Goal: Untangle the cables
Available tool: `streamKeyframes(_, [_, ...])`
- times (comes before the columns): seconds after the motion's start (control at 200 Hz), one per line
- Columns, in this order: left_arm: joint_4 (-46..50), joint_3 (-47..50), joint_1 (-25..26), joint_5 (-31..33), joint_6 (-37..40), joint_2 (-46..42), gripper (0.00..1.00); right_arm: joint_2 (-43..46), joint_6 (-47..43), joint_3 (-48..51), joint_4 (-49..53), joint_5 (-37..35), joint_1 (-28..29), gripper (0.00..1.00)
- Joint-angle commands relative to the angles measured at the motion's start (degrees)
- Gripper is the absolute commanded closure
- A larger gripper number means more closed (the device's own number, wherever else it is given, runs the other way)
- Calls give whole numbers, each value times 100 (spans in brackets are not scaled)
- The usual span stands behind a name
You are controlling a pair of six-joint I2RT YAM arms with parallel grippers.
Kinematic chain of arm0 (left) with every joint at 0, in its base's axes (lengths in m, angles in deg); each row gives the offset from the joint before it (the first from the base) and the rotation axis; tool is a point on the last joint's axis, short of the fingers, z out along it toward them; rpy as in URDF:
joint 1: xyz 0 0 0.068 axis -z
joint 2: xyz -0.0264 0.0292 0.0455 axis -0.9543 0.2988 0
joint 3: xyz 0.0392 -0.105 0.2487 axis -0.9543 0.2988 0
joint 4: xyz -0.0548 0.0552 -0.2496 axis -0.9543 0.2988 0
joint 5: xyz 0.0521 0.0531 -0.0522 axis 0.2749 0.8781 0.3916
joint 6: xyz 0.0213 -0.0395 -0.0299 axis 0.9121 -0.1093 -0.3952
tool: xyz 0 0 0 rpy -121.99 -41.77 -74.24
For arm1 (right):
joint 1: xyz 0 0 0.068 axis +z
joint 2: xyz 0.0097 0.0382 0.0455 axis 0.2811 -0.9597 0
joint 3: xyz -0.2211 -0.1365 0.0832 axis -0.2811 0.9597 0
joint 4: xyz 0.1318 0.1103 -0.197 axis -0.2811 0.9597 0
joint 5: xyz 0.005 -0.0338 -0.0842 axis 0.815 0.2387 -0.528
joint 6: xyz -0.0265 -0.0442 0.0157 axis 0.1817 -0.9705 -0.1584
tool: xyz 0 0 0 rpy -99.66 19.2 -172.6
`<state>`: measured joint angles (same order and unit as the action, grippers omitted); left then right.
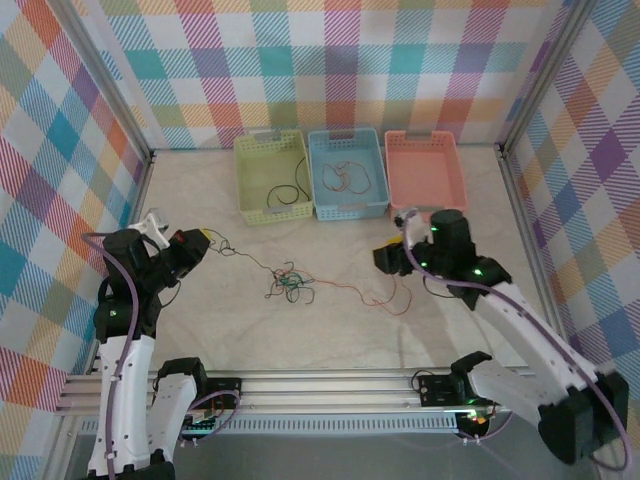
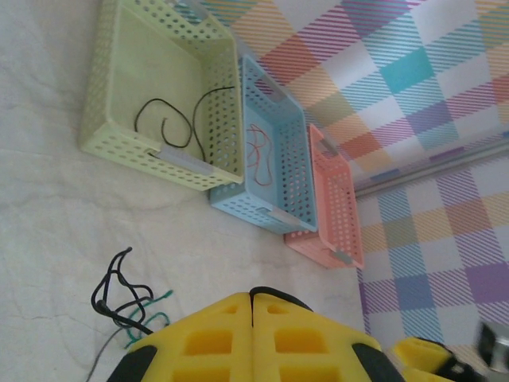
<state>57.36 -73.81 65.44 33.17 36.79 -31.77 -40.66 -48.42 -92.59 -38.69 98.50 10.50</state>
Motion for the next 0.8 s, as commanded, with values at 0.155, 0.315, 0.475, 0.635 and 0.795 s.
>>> streamKeyframes(0.155, [-6,-619,68,-684,166,74,100,-1653,-2006,-595,-1064,1523,966,45])
streamKeyframes(0.315, [51,-863,85,-865,139,81,100,-2762,-2845,-1321,-965,1595,1365,45])
streamKeyframes(0.475, [-37,-1037,109,-1099,32,113,100,-3593,-3014,-1725,-1472,1893,1459,45])
streamKeyframes(0.635, [-61,-1221,152,-1202,-30,146,100,-4212,-3094,-2004,-2026,2267,1585,44])
streamKeyframes(0.795, [-280,-1270,249,-1385,-167,232,100,-4803,-3307,-2429,-2168,2273,1810,42])
